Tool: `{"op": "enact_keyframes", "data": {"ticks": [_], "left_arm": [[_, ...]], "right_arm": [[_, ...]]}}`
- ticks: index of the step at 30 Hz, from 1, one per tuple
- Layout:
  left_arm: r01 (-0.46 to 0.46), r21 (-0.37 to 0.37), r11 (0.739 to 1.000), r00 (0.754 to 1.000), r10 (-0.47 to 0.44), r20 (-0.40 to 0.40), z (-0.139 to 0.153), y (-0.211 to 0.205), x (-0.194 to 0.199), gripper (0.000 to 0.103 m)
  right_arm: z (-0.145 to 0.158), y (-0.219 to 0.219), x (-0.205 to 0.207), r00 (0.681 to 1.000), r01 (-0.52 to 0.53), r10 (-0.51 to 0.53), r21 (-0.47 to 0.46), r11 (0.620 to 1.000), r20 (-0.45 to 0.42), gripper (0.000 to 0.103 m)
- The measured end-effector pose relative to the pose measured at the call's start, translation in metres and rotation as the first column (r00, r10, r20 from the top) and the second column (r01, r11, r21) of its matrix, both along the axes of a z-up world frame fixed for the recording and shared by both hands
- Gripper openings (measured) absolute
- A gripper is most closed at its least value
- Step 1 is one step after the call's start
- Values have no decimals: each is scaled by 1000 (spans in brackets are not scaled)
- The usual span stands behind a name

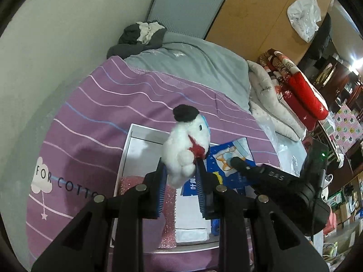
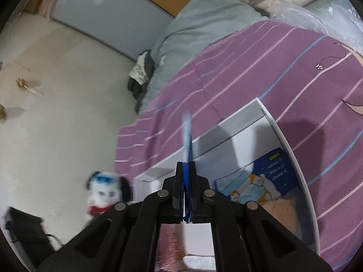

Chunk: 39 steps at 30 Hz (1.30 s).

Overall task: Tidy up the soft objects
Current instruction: 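Lower the plush dog and blue packet over the tray with both grippers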

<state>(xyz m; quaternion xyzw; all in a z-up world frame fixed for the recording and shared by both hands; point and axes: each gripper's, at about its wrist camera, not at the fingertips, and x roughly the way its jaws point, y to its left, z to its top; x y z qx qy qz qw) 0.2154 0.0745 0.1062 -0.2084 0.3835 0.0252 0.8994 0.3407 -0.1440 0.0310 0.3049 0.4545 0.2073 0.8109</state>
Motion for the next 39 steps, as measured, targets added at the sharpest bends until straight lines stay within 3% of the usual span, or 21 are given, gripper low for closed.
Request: {"op": "enact_keyframes", "data": {"ticks": [3, 7, 9, 16, 18, 21, 23, 25, 28, 30, 31, 34, 39], "left_arm": [[10, 1, 1000, 1000, -10, -12, -6, -3, 5, 26], [-5, 45, 999, 1000, 6, -16, -16, -8, 14, 26], [-4, 74, 997, 1000, 6, -30, -23, -13, 20, 26], [5, 54, 999, 999, -3, -42, -33, -16, 23, 26], [-4, 52, 999, 999, 6, -34, -31, -15, 20, 26], [-8, 37, 999, 1000, 9, -21, -29, -13, 19, 26], [-11, 31, 999, 1000, 11, -13, -28, -12, 17, 26], [-13, 31, 999, 1000, 14, -8, -28, -12, 16, 26], [-26, 18, 999, 1000, 26, -3, -27, -8, 14, 26], [-32, 2, 999, 999, 32, 2, -27, -4, 13, 26], [-35, -8, 999, 999, 35, 3, -27, -2, 12, 26], [-38, -20, 999, 999, 38, 7, -27, 0, 11, 26], [-39, -23, 999, 999, 39, 3, -28, 0, 10, 26]], "right_arm": [[-5, 7, 1, 1000, 3, -4, -65, 998, -15, 1], [-8, 16, 4, 999, 31, -35, -269, 963, -9, 4], [-14, 18, 6, 999, 30, -38, -316, 948, -18, 5], [-25, 23, 12, 998, 46, -56, -454, 890, -9, 9], [-22, 23, 12, 997, 68, -72, -502, 862, 11, 20], [-17, 20, 10, 997, 77, -72, -525, 848, 30, 50], [-11, 16, 7, 998, 62, -48, -470, 880, 42, 60], [-3, 10, 3, 996, 82, -62, -441, 894, 59, 64], [11, 0, -5, 991, 122, -91, -410, 904, 95, 64], [16, -4, -11, 993, 100, -74, -349, 932, 87, 63], [17, -2, -12, 996, 65, -43, -315, 947, 74, 59], [10, 9, -11, 999, -21, 27, -257, 966, 20, 10], [-17, 41, -4, 991, -127, 117, -220, 967, -62, 6]]}}
